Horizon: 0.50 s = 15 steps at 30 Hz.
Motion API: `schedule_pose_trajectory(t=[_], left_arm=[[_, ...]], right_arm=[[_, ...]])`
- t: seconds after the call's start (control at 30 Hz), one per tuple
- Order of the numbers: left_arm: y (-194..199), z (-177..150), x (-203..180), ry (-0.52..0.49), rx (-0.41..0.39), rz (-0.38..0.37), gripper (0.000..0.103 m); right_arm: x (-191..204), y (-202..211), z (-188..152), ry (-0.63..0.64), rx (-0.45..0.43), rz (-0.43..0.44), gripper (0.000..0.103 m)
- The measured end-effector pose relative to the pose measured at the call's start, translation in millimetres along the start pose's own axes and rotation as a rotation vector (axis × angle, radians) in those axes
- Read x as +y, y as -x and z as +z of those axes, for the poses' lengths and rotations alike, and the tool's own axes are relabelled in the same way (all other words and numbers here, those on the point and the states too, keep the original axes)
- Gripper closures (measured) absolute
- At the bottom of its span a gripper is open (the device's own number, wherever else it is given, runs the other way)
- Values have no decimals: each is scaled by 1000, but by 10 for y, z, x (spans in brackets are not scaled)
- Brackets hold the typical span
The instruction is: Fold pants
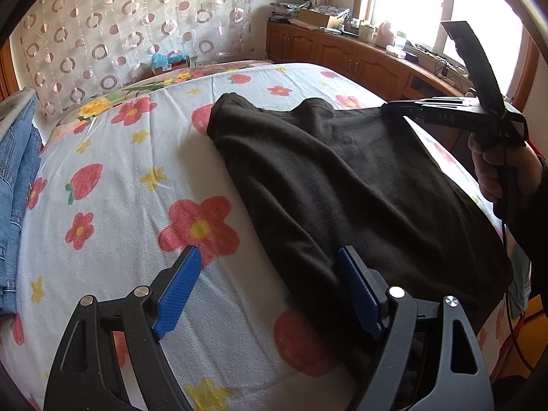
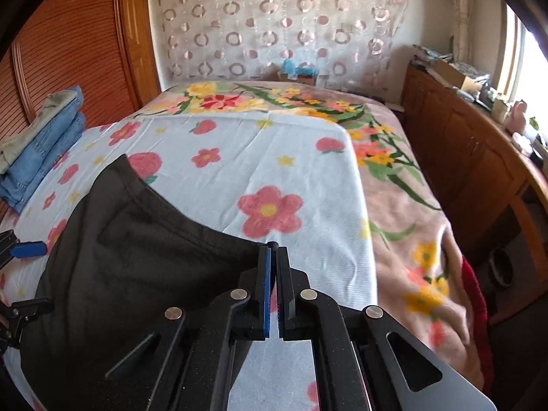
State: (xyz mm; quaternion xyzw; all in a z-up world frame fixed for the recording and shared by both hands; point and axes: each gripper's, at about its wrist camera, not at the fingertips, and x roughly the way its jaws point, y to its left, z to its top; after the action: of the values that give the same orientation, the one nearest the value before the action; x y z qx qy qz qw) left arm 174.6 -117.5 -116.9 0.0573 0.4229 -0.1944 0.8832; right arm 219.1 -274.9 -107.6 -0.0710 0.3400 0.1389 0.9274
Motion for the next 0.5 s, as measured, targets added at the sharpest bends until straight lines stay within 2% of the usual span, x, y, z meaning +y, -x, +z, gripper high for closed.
schedule_pose_trajectory(t=[0.1, 0.17, 0.2, 0.23, 0.3, 0.4, 0.5], left_arm=[[2, 2, 0, -2, 0, 2, 21], [6, 2, 10, 0, 0, 0, 21], [5, 0, 3, 0, 0, 0, 21], [3, 0, 1, -1, 0, 1, 21], [2, -1, 2, -1, 0, 1, 21], [4, 1, 1, -2, 0, 2, 21], [19, -12, 5, -1, -2, 7, 21]], right_arm=[[63, 1, -36, 6, 9, -23, 101], [95, 36, -40, 1, 1, -18, 92], [102, 71, -48, -7, -3, -26, 83], [109, 108, -58, -11, -9, -29, 80], [151, 210, -102, -15, -30, -4, 79], [240, 378, -238, -14, -38, 20, 69], [304, 543, -426, -20, -37, 46, 68]])
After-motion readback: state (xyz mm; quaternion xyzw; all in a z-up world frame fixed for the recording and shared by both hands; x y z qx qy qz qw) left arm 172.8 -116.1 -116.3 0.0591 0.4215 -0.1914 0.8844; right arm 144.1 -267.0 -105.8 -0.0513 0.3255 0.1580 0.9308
